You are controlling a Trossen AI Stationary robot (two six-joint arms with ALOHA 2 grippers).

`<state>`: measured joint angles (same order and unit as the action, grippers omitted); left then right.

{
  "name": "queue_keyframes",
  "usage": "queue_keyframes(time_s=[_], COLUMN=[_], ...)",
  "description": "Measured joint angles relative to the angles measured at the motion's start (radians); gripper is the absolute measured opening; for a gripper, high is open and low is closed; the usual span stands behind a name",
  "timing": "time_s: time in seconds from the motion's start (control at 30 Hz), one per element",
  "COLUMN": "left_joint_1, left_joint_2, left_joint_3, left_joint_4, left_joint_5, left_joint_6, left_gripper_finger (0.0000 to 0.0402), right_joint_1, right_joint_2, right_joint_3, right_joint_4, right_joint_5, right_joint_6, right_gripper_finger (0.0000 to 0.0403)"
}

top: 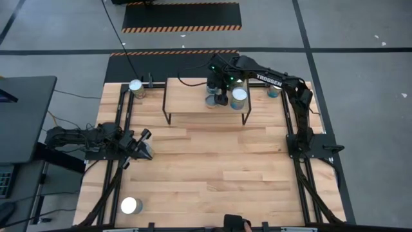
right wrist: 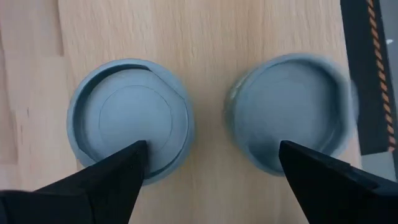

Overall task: Pick and place cans onto a shelf
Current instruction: Adjust the small cans on the shelf

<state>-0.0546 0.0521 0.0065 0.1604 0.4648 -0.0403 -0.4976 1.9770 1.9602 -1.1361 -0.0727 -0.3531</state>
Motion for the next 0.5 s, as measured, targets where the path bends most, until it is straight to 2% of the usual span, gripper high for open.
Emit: queue_keyframes(time_s=[0.33,0.5], left_joint_1=[0.0,0.0], left_joint_2=[0.0,0.0], left_joint_3=[0.0,0.0], left_joint_4=[0.0,0.0], left_joint_5=[0.0,0.0], left_joint_6=[0.0,0.0], left_gripper_finger=[0.0027,0.0027], right_joint_1=[0.025,0.033], right_joint_2=[0.0,0.001], right_joint_3=[0.048,0.068], right_joint_4=[0.001,0.061], right_joint_5=[0.033,-0.044], right_joint_6=[-0.018,-0.033], right_gripper_finger=[0.0373,0.0373])
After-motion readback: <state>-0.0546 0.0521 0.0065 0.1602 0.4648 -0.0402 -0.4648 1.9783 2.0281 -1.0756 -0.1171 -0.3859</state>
